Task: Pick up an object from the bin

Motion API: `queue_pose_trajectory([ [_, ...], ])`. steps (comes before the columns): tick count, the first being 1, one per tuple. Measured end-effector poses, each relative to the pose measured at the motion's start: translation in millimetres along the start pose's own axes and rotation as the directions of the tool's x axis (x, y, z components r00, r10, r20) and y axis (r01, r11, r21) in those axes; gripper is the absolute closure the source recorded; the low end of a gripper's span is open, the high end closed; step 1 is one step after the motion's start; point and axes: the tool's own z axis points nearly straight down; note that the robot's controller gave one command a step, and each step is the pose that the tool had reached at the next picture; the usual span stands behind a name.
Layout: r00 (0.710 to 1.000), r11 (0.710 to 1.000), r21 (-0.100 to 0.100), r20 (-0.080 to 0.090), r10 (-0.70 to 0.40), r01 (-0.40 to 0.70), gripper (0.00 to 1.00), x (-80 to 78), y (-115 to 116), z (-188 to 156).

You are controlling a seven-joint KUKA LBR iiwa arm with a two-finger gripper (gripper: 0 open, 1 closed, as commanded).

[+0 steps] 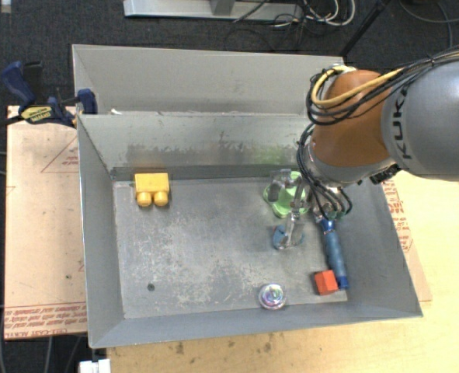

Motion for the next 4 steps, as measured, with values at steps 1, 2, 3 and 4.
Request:
queue_pose_trajectory([
  [1,0.965,0.965,-0.009,-0.004,-0.261,0.261,0.00,-14.9,-73.0,44.9],
  [2,0.965,0.965,-0.004,0.000,-0.262,0.262,0.00,-7.7,-49.1,66.2],
  [3,0.965,0.965,-0.003,-0.002,-0.261,0.261,0.00,32.2,-44.1,67.0],
  [4,0.965,0.965,-0.001,0.001,-0.261,0.261,1.00,30.7,-44.4,66.4],
])
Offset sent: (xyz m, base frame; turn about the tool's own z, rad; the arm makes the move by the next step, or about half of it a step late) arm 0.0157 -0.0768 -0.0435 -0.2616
